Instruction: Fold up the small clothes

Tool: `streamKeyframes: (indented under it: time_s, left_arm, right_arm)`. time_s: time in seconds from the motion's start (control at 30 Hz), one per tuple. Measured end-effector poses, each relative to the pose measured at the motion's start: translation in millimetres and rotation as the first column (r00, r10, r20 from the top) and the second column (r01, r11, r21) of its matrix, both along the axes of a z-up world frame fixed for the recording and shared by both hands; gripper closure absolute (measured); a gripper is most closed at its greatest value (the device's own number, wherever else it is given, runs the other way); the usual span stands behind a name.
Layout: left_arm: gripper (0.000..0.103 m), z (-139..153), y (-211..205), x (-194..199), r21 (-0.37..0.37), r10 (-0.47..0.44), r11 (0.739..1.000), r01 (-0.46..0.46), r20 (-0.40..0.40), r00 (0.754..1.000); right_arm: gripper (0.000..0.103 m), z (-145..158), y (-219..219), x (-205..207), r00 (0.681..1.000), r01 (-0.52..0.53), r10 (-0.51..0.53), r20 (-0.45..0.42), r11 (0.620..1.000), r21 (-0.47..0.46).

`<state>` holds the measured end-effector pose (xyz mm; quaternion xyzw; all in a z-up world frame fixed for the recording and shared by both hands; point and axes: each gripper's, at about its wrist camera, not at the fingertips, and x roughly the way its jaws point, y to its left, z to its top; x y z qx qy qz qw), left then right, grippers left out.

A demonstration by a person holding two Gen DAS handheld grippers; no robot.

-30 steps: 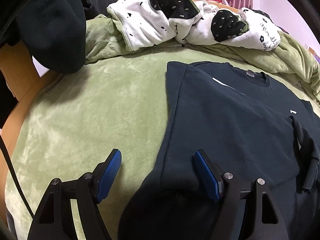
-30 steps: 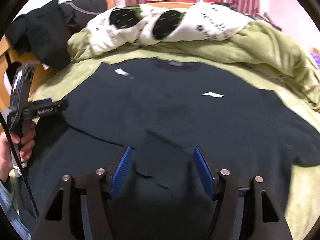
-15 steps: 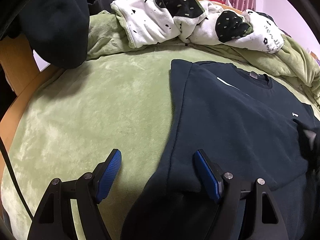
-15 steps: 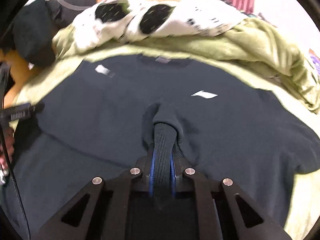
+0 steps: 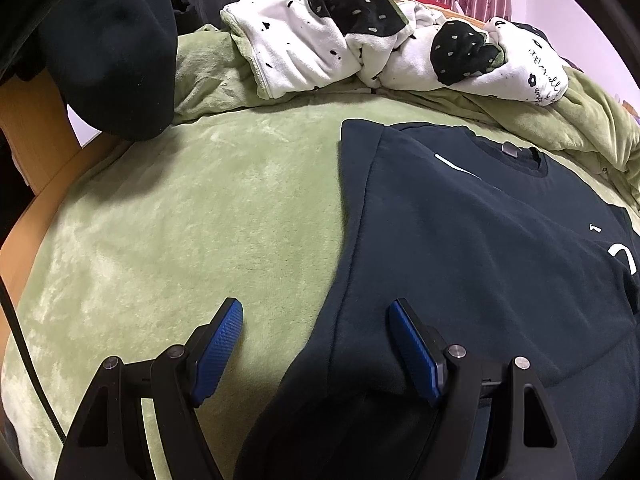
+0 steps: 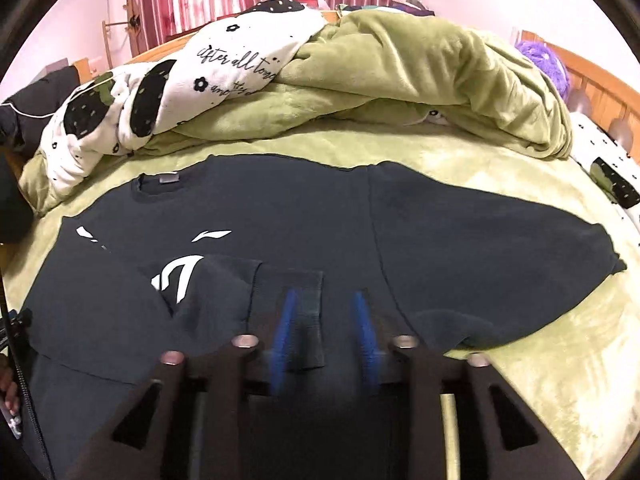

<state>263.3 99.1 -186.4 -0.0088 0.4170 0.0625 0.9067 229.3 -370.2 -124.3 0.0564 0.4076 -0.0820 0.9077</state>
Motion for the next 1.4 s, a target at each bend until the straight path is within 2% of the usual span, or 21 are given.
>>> streamKeyframes:
  time_s: [0.07, 0.1, 0.23, 0.33, 0.47, 0.53, 0.6, 0.67, 0.83, 0.97, 1.07, 1.17, 1.33, 1.4]
  left_arm:
    - [0.029, 0, 0, 0, 0.004, -0.003, 1.000, 0.003, 0.002, 1.000]
    - [0.029, -1, -1, 0, 0.005, -0.004, 1.000, 0.004, 0.002, 1.000]
    - [0.029, -1, -1, 0, 0.012, -0.011, 1.000, 0.011, 0.008, 1.000]
    - [0.029, -2, 0, 1, 0.015, -0.014, 1.000, 0.014, 0.008, 1.000]
    - [0.029, -6, 0, 5, 0.016, -0.013, 1.000, 0.013, -0.003, 1.000]
    - [0.028, -8, 0, 6, 0.015, -0.011, 1.000, 0.011, -0.004, 1.000]
    - [0.028, -7, 0, 4, 0.014, -0.009, 1.000, 0.009, 0.005, 1.000]
    - [0.028, -6, 0, 3, 0.014, -0.008, 1.000, 0.008, 0.014, 1.000]
    - [0.028, -7, -1, 3, 0.019, -0.009, 1.000, 0.009, 0.005, 1.000]
    - [0.028, -7, -4, 2, 0.038, -0.011, 0.999, 0.011, 0.002, 1.000]
    - [0.028, -4, -4, 0, 0.040, -0.012, 0.999, 0.011, 0.009, 1.000]
    - [0.028, 4, -11, -2, 0.040, -0.009, 0.999, 0.008, 0.014, 1.000]
    - [0.028, 26, -37, -5, 0.047, -0.045, 0.998, 0.042, 0.049, 0.998]
    - [0.028, 33, -54, -4, 0.039, -0.058, 0.998, 0.056, 0.060, 0.996]
  right_arm:
    - [0.042, -3, 11, -1, 1.000, -0.029, 0.029, 0.009, 1.000, -0.004]
    - [0.041, -5, 16, 0, 0.999, -0.043, 0.043, 0.010, 0.999, -0.007]
    - [0.041, -24, 36, 13, 0.996, -0.081, 0.080, -0.047, 0.996, -0.039]
    - [0.041, -44, 40, 27, 0.993, -0.075, 0.069, -0.094, 0.995, -0.060]
    - [0.040, -71, 37, 44, 0.986, -0.061, 0.055, -0.158, 0.998, -0.033]
    - [0.046, -73, 42, 45, 0.989, -0.072, 0.062, -0.137, 0.995, -0.067]
    - [0.064, -71, 48, 43, 0.989, -0.110, 0.101, -0.112, 0.990, -0.083]
    - [0.073, -64, 51, 40, 0.990, -0.123, 0.113, -0.084, 0.985, -0.125]
    - [0.074, -64, 32, 39, 0.992, -0.102, 0.098, -0.082, 0.994, -0.049]
    - [0.067, -66, 43, 38, 0.990, -0.114, 0.101, -0.101, 0.985, -0.131]
    - [0.062, -55, 38, 32, 0.990, -0.113, 0.104, -0.096, 0.989, -0.094]
    - [0.054, -34, 24, 21, 0.994, -0.097, 0.094, -0.053, 0.993, -0.061]
    - [0.049, 11, -27, -1, 1.000, 0.001, 0.000, 0.017, 0.997, -0.076]
    - [0.042, 23, -59, -13, 0.998, 0.048, -0.046, 0.030, 0.995, -0.083]
